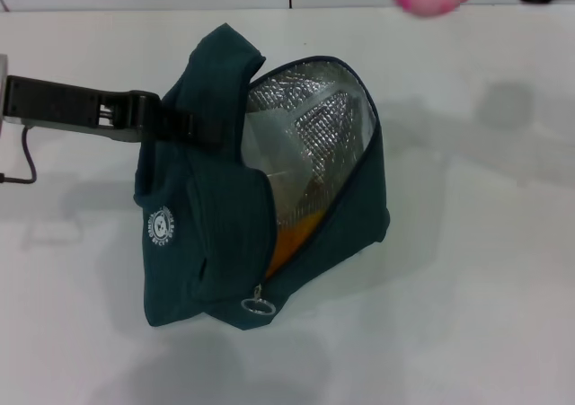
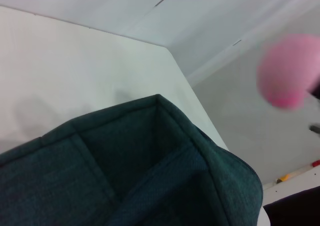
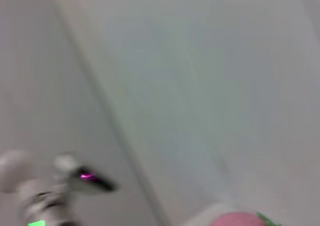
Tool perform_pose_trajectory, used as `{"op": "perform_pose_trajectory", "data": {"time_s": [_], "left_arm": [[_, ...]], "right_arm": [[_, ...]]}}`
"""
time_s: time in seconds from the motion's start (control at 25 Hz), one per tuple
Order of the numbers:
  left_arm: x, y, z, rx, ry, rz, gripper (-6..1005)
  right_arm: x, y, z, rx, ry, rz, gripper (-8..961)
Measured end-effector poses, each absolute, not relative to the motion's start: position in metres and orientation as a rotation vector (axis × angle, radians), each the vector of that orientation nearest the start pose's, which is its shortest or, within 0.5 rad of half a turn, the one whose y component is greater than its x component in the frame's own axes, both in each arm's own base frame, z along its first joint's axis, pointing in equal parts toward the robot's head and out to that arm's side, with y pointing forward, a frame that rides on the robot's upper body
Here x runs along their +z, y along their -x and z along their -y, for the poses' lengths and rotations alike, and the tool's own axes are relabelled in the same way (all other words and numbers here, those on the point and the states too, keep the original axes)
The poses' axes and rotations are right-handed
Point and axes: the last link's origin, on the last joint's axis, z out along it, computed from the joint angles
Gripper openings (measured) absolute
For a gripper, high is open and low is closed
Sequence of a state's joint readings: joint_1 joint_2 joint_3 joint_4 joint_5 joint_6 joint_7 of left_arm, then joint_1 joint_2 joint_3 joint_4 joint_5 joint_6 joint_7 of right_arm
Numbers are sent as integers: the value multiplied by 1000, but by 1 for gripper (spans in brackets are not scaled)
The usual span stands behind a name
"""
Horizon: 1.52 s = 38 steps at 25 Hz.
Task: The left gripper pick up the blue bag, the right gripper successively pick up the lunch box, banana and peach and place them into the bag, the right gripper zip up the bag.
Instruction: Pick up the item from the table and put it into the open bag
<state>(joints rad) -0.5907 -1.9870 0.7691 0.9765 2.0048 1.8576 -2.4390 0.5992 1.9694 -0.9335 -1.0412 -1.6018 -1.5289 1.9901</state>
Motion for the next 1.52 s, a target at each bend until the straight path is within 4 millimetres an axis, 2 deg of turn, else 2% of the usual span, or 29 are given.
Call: {"op": "perform_pose_trajectory", "data": {"time_s": [0.12,0.16,0.28,0.52,0.8,1.04,1.24,1.36,1.52], "left_arm": [[71,208,-338,-607,2708,1609,41],[71,208,-338,-608,2707,1609,41],[71,207,-338,-619,2707,1608,41],[67,210,-337,-635,2704,1647,41],[70,209,-338,-654,2705,1638,42],[72,210,-337,-662,2702,1636,42],[72,212,-336,-662,2698,1639,42],[73,212,-337,-662,2699,1637,42],[72,211,-337,-660,2702,1635,42]], "right_arm": [[85,-144,-376,1037,2747,-670,32],[74,-139,-367,1052,2858,-654,32],[63,-136,-361,1041,2940,-644,33],[32,-130,-354,895,3073,-590,33],[3,-119,-359,729,3124,-563,32],[0,-114,-358,712,3156,-506,33],[0,-113,-355,737,3172,-468,99],[1,-115,-354,743,3172,-474,302],[3,-116,-354,764,3161,-480,389]]}}
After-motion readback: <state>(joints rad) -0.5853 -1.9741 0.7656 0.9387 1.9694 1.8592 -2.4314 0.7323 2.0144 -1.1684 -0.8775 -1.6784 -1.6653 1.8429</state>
